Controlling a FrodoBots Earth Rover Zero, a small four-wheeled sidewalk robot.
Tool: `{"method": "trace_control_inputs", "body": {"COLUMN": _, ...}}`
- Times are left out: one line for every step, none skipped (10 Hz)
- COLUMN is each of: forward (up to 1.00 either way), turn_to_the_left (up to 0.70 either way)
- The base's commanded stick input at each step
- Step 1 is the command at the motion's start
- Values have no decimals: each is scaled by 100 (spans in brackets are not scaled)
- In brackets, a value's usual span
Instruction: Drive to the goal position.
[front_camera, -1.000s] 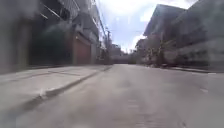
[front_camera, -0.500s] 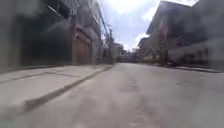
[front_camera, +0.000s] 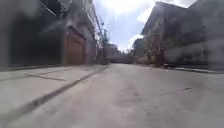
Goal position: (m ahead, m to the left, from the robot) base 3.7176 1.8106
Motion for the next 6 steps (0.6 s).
{"method": "trace_control_inputs", "body": {"forward": 100, "turn_to_the_left": -38}}
{"method": "trace_control_inputs", "body": {"forward": 100, "turn_to_the_left": -4}}
{"method": "trace_control_inputs", "body": {"forward": 100, "turn_to_the_left": -3}}
{"method": "trace_control_inputs", "body": {"forward": 100, "turn_to_the_left": -3}}
{"method": "trace_control_inputs", "body": {"forward": 100, "turn_to_the_left": -3}}
{"method": "trace_control_inputs", "body": {"forward": 100, "turn_to_the_left": -3}}
